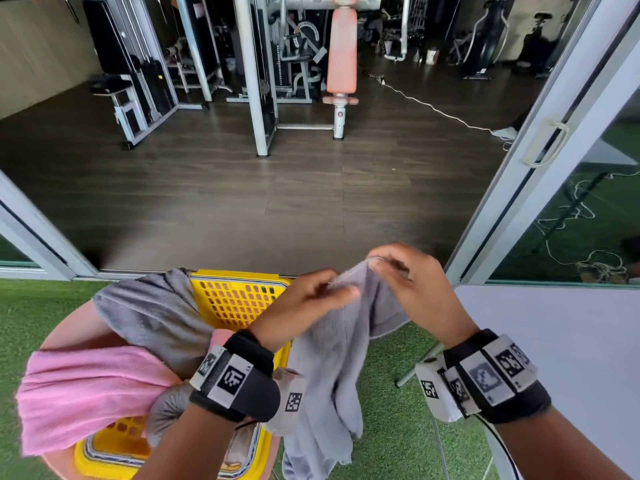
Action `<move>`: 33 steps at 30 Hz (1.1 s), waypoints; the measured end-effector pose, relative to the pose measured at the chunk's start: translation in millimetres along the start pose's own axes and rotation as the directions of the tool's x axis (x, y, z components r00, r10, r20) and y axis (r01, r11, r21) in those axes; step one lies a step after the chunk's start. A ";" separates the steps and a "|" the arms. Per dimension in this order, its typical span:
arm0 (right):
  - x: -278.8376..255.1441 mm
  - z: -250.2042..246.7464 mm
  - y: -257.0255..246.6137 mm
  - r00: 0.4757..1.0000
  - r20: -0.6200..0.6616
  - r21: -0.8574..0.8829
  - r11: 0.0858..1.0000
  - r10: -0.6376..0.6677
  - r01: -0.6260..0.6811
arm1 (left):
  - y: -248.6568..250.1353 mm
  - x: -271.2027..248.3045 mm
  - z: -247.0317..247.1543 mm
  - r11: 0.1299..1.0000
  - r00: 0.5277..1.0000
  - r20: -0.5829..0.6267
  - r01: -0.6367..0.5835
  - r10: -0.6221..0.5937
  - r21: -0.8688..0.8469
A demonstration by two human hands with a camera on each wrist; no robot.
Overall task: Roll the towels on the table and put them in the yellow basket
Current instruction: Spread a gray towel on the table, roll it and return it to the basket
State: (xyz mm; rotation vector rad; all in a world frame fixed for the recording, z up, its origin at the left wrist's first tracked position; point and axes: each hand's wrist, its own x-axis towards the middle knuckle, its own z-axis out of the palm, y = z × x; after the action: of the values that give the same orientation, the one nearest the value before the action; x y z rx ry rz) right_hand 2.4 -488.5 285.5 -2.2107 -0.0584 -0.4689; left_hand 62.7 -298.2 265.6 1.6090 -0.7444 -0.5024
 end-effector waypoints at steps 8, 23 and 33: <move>5.9 0.7 7.4 0.963 0.258 -0.127 0.991 0.073 -0.041 | 7.2 -0.2 -13.3 0.987 0.968 -0.247 -0.083 0.047 -0.138; 12.3 -5.9 -15.2 0.987 0.150 0.218 0.971 0.061 -0.093 | 13.6 -11.1 6.3 0.998 0.998 0.049 -0.052 0.049 0.043; 12.1 11.4 -23.3 0.988 0.134 0.415 0.901 0.076 -0.125 | 11.9 -3.6 13.0 0.997 0.995 -0.063 -0.074 0.072 -0.027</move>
State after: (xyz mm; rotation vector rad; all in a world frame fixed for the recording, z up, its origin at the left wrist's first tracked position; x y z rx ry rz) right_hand 12.5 -466.4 300.7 -1.7987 -0.0973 -0.2416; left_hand 48.9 -305.5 274.7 1.5574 -0.7433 -0.4074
